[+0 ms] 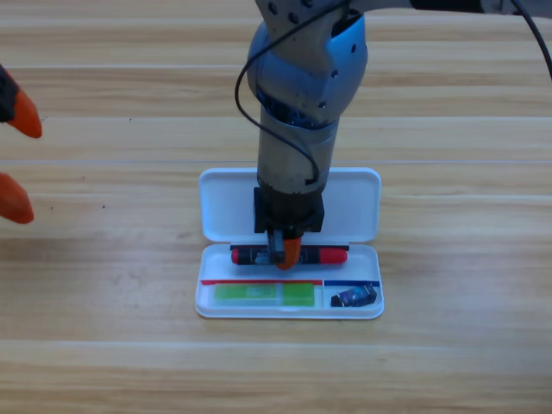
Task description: Clean up eraser and pencils
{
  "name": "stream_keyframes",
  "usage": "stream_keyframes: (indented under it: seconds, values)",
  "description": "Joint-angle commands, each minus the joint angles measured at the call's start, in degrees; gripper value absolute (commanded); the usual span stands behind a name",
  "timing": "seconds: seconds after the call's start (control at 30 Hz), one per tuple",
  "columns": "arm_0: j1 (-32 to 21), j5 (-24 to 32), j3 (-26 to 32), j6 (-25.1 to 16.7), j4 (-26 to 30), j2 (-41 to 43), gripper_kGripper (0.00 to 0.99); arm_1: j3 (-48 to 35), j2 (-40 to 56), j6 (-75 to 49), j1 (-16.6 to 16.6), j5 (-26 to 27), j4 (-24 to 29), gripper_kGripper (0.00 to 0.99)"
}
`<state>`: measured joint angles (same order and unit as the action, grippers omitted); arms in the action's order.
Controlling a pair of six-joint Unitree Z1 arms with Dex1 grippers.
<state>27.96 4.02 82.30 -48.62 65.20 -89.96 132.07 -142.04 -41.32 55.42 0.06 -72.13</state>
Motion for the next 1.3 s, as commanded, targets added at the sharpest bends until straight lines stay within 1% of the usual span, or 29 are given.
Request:
stream_keyframes:
  seconds: [0.03,0.07,0.13,0.23,0.33,0.4,0.47,0.57,0.67,0.73,0.8,0.9,0.93,1.03,1.13,1.2,1.3]
  values:
    - [-0.89,0.81,-1.88,0.37,-0.78,-0.22,0.99,0.03,-3.33,1.68,1.27,-1.55,-0.81,0.758]
    - [-0.89,0.81,-1.88,0.37,-0.86,-0.22,0.99,0.03,-3.07,1.85,1.27,-1.73,-0.99,0.816]
    - [-0.89,0.81,-1.88,0.46,-1.04,-0.3,0.99,-0.15,-1.84,2.03,1.27,-1.81,-1.34,0.871]
    - [-0.89,0.72,-1.88,0.55,-1.48,-0.48,0.99,-0.94,1.59,2.56,1.36,-1.73,-2.04,0.891]
    - [-1.95,0.72,-1.09,0.55,-2.89,-0.57,0.99,-3.49,7.74,3.35,1.54,-0.67,-2.31,0.916]
    - [-3.09,1.07,0.4,0.55,-4.47,-0.66,0.99,-6.39,13.01,3.52,1.54,1.88,-2.31,0.917]
    - [-4.49,1.6,2.69,0.55,-6.14,-1.27,0.983,-9.82,18.64,3.96,1.54,5.48,-2.22,0.917]
    - [-6.78,4.06,8.66,0.55,-6.84,-4.52,0.908,-15.88,27.25,4.58,1.1,10.93,-1.25,0.917]
    - [-8.71,7.4,13.76,0.55,-8.51,-8.65,0.773,-23.7,35.34,5.98,0.4,15.15,2.7,0.917]
    - [-9.33,10.04,18.15,0.55,-8.77,-13.4,0.634,-29.33,40.61,7.92,-0.31,16.64,7.27,0.934]
    - [-9.86,13.38,21.32,-0.07,-10.01,-17.88,0.437,-35.92,45.53,10.64,-1.19,17.79,13.6,0.945]
    - [-10.65,18.21,22.11,-0.07,-14.31,-22.54,0.075,-45.15,51.86,13.45,-2.42,19.63,21.86,0.957]
    - [-10.74,19.62,21.93,0.11,-15.63,-23.86,0.0,-47.87,53.79,14.25,-2.59,19.72,24.23,0.957]
    - [-10.74,22.78,21.05,1.6,-18.44,-28.17,0.0,-54.55,58.45,15.83,-2.68,19.81,29.86,0.96]
    - [-10.82,25.16,16.84,1.87,-24.07,-31.24,0.0,-58.33,61.53,16.62,-2.68,20.42,33.02,0.963]
    - [-10.74,26.3,15.17,2.48,-26.35,-33.88,0.0,-59.21,62.23,16.79,-2.68,20.42,33.55,0.976]
    - [-10.74,27.27,13.76,2.31,-27.67,-37.57,0.0,-59.65,62.06,17.06,-2.68,20.51,33.55,0.983]
